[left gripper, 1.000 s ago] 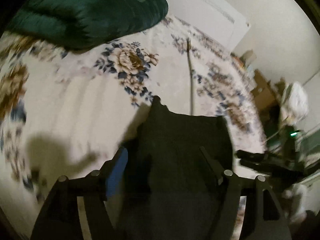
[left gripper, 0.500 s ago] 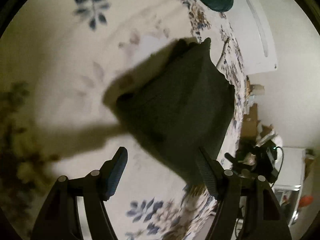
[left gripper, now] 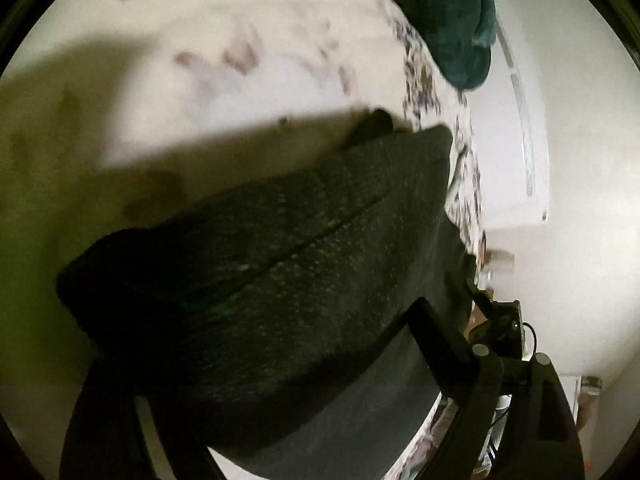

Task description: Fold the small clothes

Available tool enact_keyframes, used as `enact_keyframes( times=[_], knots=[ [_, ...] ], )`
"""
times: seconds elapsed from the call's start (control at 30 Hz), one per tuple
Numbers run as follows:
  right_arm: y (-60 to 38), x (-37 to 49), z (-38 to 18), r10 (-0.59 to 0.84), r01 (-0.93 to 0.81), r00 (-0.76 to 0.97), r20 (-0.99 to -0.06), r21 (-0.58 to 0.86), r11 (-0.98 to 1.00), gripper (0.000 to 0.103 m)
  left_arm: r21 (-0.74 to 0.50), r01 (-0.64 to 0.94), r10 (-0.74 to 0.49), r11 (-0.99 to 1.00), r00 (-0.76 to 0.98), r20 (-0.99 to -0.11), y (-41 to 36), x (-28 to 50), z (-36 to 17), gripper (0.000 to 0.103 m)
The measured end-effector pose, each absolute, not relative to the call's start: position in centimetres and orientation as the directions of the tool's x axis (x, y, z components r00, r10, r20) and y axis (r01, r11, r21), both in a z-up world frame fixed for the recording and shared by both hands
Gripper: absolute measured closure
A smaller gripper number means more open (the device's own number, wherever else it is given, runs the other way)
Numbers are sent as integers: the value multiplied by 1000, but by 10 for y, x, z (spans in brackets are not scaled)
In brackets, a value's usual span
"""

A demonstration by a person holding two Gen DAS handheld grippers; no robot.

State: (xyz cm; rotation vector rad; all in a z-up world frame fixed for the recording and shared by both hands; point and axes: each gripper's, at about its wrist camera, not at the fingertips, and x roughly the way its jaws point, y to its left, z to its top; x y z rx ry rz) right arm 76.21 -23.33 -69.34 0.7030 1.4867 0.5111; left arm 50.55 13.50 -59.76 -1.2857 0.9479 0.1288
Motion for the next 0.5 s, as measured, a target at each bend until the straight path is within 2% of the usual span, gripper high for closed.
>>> enact_keyframes(
  times=[0.03, 0.07, 0.1, 0.17, 0.2, 0.23, 0.27, 0.33, 0.5],
  knots=[
    [-231, 765, -695, 707, 117, 40, -707, 706, 699, 10, -750, -569, -399, 336, 635, -661, 136, 506, -596, 36],
    [-229, 769, -697, 718, 127, 43, -695, 717, 686, 10, -752, -562, -395, 343, 640, -659, 138, 506, -594, 52],
    [-226, 771, -699, 727, 137, 46, -685, 725, 675, 10, -762, -545, -403, 351, 646, -648, 140, 503, -593, 60],
    [-220, 774, -700, 728, 138, 60, -683, 728, 672, 13, -760, -520, -407, 390, 643, -649, 142, 507, -587, 64],
    [-216, 775, -698, 720, 122, 64, -692, 721, 682, 29, -759, -509, -410, 406, 641, -649, 143, 507, -586, 65],
    [-210, 775, -697, 690, 107, 63, -721, 692, 714, 62, -758, -499, -413, 420, 638, -650, 144, 508, -583, 66],
    [-201, 776, -701, 675, 107, 48, -736, 676, 729, 71, -756, -490, -417, 434, 635, -651, 145, 511, -581, 66],
    [-198, 773, -701, 655, 128, 57, -754, 656, 744, 79, -755, -467, -429, 460, 628, -650, 148, 518, -575, 68],
    [-203, 737, -674, 619, 163, 115, -777, 630, 760, 83, -751, -392, -487, 531, 585, -649, 166, 525, -553, 70]
  ],
)
